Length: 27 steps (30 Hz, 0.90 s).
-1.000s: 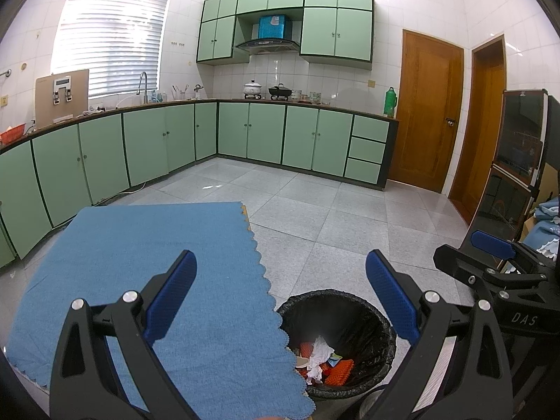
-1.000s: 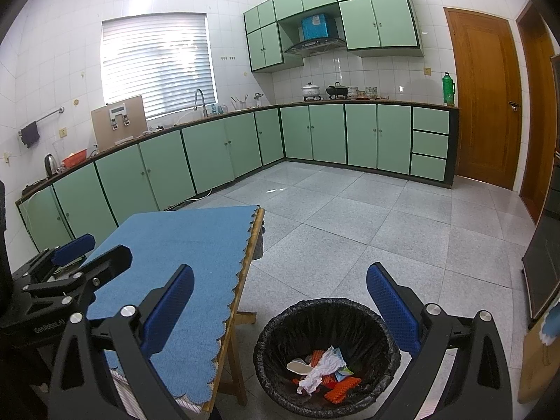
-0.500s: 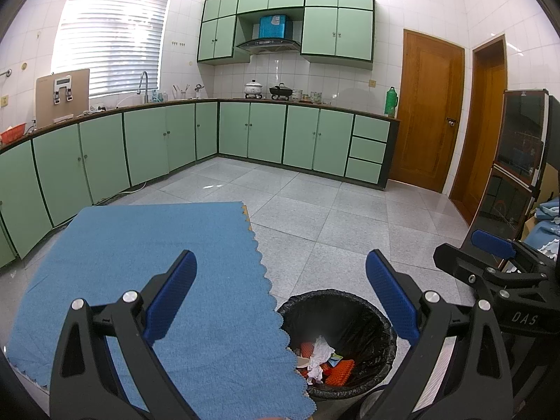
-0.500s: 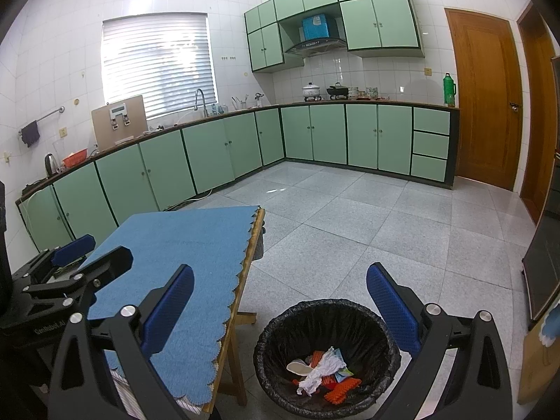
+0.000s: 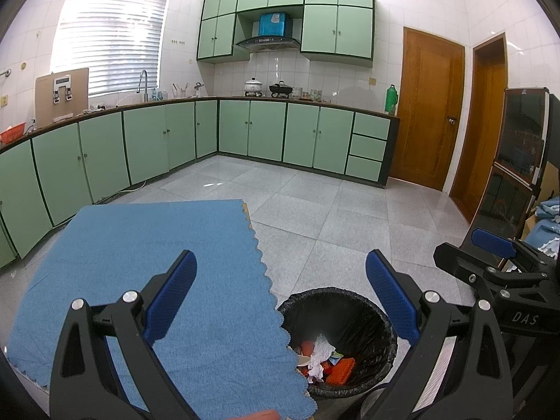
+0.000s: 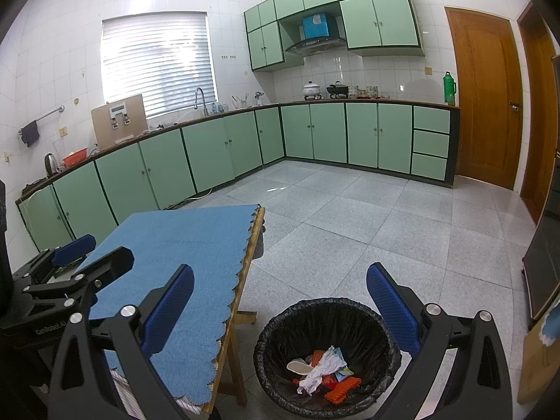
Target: Collect trash
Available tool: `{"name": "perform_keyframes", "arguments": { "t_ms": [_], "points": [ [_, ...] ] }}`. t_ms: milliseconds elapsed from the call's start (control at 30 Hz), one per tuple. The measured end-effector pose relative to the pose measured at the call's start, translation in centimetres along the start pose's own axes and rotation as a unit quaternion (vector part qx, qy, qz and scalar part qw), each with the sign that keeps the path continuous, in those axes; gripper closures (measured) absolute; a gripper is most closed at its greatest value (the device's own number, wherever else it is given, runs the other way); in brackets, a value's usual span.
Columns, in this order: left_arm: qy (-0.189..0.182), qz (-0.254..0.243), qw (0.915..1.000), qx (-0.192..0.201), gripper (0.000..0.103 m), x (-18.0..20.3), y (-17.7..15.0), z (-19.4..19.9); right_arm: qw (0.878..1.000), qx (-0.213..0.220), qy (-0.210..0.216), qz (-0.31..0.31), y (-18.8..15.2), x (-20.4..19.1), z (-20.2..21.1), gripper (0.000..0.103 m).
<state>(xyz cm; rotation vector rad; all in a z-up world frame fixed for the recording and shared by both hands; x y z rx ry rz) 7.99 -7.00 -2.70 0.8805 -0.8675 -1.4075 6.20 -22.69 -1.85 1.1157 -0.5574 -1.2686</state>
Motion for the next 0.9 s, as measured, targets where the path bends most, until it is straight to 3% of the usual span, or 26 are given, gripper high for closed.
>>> {"name": "perform_keyframes", "arguments": {
  "t_ms": [900],
  "points": [
    [0.002,0.007,0.9999,-0.011,0.009,0.49,-0.05,-0.53,1.0,-0.003,-0.001,-0.004,-0.33,0.49,-0.46,0.006]
  ]
}}
Point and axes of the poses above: each gripper's, at about its wrist camera, not at the fingertips, and z roughly against the way its jaws point, x to its right, y to its top, the point moved 1 cm from there along -z, roughly the way its jaws point, and after that the axes turned 13 degrees about y, right-handed, at the moved point
